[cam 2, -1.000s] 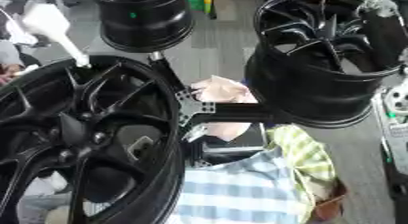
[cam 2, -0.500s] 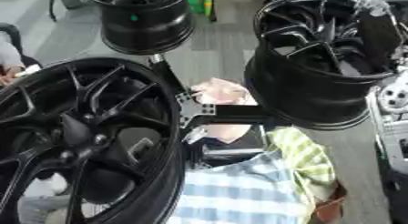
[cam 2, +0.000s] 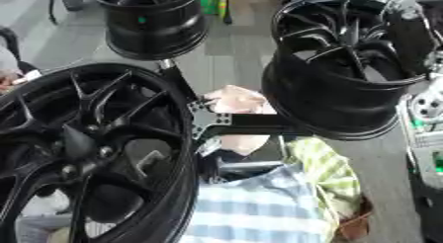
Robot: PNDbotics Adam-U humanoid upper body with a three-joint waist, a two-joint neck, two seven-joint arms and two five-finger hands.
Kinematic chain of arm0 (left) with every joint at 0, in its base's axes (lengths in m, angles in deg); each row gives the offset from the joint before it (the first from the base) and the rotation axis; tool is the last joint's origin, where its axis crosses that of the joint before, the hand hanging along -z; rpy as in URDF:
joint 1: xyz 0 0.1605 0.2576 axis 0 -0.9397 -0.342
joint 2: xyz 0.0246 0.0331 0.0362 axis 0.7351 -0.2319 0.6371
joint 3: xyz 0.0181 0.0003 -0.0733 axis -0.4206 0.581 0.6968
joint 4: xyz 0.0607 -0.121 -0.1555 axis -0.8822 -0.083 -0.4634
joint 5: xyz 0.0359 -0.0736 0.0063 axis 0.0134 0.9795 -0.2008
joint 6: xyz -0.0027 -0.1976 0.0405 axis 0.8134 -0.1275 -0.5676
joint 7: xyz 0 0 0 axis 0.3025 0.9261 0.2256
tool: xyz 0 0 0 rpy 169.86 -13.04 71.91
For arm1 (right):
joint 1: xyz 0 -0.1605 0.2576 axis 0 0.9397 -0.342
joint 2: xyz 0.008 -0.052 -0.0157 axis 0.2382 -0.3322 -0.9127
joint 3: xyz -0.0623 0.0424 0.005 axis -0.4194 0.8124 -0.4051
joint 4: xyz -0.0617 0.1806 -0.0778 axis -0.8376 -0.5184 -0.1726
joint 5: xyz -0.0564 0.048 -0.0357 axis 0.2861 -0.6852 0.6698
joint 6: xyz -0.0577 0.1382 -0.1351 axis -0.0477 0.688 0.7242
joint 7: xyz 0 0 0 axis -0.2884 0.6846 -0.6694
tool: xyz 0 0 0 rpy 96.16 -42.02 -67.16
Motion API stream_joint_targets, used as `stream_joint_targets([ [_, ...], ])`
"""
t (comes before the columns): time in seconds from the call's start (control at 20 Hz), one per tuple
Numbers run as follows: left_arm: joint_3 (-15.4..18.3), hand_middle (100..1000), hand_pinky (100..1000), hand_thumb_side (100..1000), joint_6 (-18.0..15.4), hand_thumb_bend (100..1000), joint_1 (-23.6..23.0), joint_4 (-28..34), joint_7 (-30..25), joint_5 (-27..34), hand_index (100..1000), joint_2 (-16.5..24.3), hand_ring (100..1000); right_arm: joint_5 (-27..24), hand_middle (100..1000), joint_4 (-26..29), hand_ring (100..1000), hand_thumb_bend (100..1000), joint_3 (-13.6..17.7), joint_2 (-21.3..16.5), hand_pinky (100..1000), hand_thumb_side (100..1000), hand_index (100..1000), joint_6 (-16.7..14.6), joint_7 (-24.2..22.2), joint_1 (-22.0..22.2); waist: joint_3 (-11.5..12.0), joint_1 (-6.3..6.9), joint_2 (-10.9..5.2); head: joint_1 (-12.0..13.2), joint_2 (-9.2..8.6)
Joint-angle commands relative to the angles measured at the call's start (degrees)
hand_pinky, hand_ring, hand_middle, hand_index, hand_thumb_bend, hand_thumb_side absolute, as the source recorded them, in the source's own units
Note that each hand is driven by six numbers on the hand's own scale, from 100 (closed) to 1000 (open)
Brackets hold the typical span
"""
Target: Pull the pin out of the wheel hub.
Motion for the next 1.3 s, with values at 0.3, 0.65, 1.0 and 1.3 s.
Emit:
stream_joint_targets([
  [0.3,0.2,100,540,100,-0.7,100,-4.5,-6.8,8.7,2.0,308,4.6,331,-0.1,694,1.7,753,100,0.6,-1.6,759,524,816,0.1,0.4,-0.5,-0.1,0.31,-0.67,-0.3,-0.43],
  [0.65,-1.9,187,637,100,-2.9,180,-9.3,-8.4,5.6,2.8,449,5.4,467,-0.1,694,2.1,753,100,0.7,-1.3,759,523,817,0.0,0.6,-0.4,-0.2,0.24,-0.68,-0.3,-0.58],
  [1.0,-2.2,808,953,495,-8.3,507,-10.3,-7.0,-0.2,-0.7,880,5.6,905,0.0,694,2.1,753,100,0.6,-1.2,759,523,817,0.0,0.5,-0.5,-0.1,0.2,-0.77,-0.2,-0.43],
  [1.3,-1.6,805,946,483,-10.1,525,-10.3,-7.6,-1.3,-2.3,879,5.5,903,0.0,694,2.1,753,100,0.5,-1.2,759,523,817,0.0,0.5,-0.5,0.0,0.16,-0.89,0.0,-0.28],
])
